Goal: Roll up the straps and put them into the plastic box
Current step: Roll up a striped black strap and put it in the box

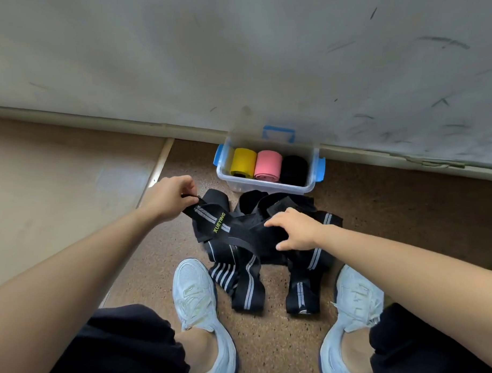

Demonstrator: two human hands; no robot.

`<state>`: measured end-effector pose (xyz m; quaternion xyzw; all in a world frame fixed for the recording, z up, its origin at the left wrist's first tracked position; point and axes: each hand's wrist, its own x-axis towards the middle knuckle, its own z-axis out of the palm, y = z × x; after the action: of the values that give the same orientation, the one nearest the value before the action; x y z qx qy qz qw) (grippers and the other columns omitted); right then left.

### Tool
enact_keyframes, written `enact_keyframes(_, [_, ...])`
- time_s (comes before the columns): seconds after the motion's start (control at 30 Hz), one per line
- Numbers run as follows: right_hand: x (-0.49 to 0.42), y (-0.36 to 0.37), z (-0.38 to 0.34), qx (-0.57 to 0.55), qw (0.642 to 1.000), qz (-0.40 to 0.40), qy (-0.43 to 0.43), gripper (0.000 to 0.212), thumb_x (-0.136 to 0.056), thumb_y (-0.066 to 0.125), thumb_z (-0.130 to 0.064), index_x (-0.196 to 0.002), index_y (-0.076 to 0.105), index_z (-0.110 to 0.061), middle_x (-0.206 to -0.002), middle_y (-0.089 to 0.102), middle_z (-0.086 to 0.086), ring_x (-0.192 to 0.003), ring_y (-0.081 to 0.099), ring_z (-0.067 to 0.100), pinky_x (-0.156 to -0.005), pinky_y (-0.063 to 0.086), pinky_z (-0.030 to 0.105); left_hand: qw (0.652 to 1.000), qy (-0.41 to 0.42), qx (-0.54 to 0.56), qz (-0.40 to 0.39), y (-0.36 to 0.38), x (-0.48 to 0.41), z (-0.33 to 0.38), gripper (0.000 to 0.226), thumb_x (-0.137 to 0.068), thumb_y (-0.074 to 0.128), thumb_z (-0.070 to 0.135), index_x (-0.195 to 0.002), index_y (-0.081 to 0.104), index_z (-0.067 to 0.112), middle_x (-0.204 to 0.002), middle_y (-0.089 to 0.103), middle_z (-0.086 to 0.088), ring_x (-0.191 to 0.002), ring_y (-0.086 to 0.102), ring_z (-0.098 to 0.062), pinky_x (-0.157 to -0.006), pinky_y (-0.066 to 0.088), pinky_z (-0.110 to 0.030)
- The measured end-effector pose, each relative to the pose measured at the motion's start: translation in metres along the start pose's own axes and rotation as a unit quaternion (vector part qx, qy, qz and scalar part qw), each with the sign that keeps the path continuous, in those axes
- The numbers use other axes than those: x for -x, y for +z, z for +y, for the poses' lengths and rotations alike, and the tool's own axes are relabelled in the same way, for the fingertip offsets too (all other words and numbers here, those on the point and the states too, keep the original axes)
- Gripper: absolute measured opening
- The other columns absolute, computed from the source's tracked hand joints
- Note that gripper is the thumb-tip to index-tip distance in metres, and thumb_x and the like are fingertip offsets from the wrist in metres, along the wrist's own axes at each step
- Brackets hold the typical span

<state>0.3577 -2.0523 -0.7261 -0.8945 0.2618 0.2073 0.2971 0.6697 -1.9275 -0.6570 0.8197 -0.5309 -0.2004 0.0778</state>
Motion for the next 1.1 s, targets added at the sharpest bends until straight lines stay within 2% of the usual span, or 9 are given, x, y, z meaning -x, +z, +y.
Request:
enact_keyframes(0.1, [0.0, 0.01, 0.0, 0.039, 0.999, -0.011, -0.007, 0.067, -0.093, 0.073, -0.034, -0.153, 0.043, -0.028, -0.158, 0.043, -0.003, -0.142, 0.037, 0.024, -0.116, 0.038, 0.044, 0.992, -0.012, -0.129, -0.003, 0.01, 0.0, 0.002, 0.009, -0.091, 0.071, 0.033, -0.096, 0.064, 0.033, -0.107, 0.074, 0.006, -0.096, 0.068, -0.019, -0.083, 0.059, -0.04])
enact_keyframes(0.2, [-0.001, 0.007, -0.004, -0.023, 0.999, 0.038, -0.014, 0.059, -0.094, 0.072, -0.031, -0.148, 0.05, -0.024, -0.152, 0.048, -0.003, -0.137, 0.047, 0.02, -0.112, 0.039, 0.033, 0.977, 0.053, -0.206, 0.006, 0.03, -0.001, 0.014, 0.032, -0.092, 0.066, 0.047, -0.119, 0.065, 0.029, -0.12, 0.07, 0.004, -0.11, 0.063, -0.022, -0.095, 0.052, -0.04])
enact_keyframes(0.33, [-0.014, 0.001, -0.014, -0.087, 0.993, 0.079, -0.034, 0.051, -0.094, 0.073, -0.029, -0.142, 0.057, -0.022, -0.146, 0.053, -0.005, -0.125, 0.057, 0.018, -0.1, 0.041, 0.025, 0.969, 0.155, -0.175, -0.077, 0.063, -0.006, 0.037, 0.048, -0.09, 0.066, 0.057, -0.13, 0.063, 0.031, -0.133, 0.064, 0.004, -0.122, 0.053, -0.022, -0.097, 0.046, -0.041])
enact_keyframes(0.5, [-0.046, 0.0, -0.034, -0.15, 0.985, 0.08, -0.033, 0.047, -0.097, 0.069, -0.018, -0.142, 0.057, -0.023, -0.147, 0.054, -0.003, -0.116, 0.061, 0.017, -0.106, 0.046, 0.034, 0.964, 0.11, -0.166, -0.174, 0.105, -0.008, 0.031, 0.066, -0.09, 0.06, 0.063, -0.148, 0.047, 0.033, -0.143, 0.057, 0.005, -0.134, 0.043, -0.026, -0.105, 0.036, -0.045])
enact_keyframes(0.7, [-0.076, 0.018, -0.037, -0.088, 0.996, 0.016, 0.006, 0.037, -0.101, 0.062, -0.027, -0.138, 0.059, -0.023, -0.131, 0.057, 0.002, -0.122, 0.057, 0.028, -0.103, 0.046, 0.043, 0.982, 0.093, -0.096, -0.136, 0.108, -0.014, 0.016, 0.03, -0.088, 0.076, 0.044, -0.108, 0.07, 0.024, -0.106, 0.073, 0.001, -0.105, 0.065, -0.023, -0.081, 0.044, -0.034])
enact_keyframes(0.83, [-0.08, 0.014, -0.032, -0.08, 0.996, 0.011, 0.026, 0.009, -0.096, 0.068, -0.03, -0.092, 0.065, -0.023, -0.105, 0.064, 0.002, -0.103, 0.062, 0.029, -0.09, 0.051, 0.042, 0.975, 0.106, -0.04, -0.189, 0.089, -0.012, 0.009, 0.022, -0.085, 0.082, 0.035, -0.081, 0.061, 0.03, -0.08, 0.063, 0.013, -0.081, 0.061, -0.013, -0.066, 0.039, -0.027])
enact_keyframes(0.9, [-0.076, 0.01, -0.011, -0.076, 0.994, 0.037, 0.068, 0.022, -0.094, 0.069, -0.027, -0.076, 0.058, -0.023, -0.097, 0.067, 0.003, -0.099, 0.064, 0.031, -0.084, 0.05, 0.039, 0.972, 0.1, -0.059, -0.203, 0.069, -0.01, -0.001, 0.029, -0.084, 0.083, 0.032, -0.074, 0.056, 0.031, -0.072, 0.059, 0.016, -0.072, 0.057, -0.01, -0.061, 0.035, -0.021])
enact_keyframes(1.03, [-0.059, -0.006, 0.013, -0.073, 0.989, 0.079, 0.103, 0.01, -0.096, 0.068, -0.022, -0.1, 0.072, -0.014, -0.106, 0.071, 0.007, -0.102, 0.066, 0.03, -0.084, 0.05, 0.037, 0.98, 0.05, -0.008, -0.19, 0.019, -0.008, -0.023, 0.023, -0.085, 0.084, 0.026, -0.073, 0.064, 0.029, -0.073, 0.065, 0.012, -0.068, 0.059, -0.006, -0.063, 0.042, -0.023])
enact_keyframes(1.1, [-0.055, -0.015, 0.003, -0.133, 0.984, 0.098, 0.07, 0.026, -0.095, 0.07, -0.016, -0.121, 0.072, -0.015, -0.122, 0.072, 0.005, -0.097, 0.068, 0.019, -0.089, 0.053, 0.033, 0.982, 0.064, 0.022, -0.177, -0.001, -0.009, -0.014, 0.018, -0.086, 0.082, 0.025, -0.078, 0.067, 0.028, -0.076, 0.065, 0.009, -0.071, 0.058, -0.007, -0.066, 0.043, -0.025])
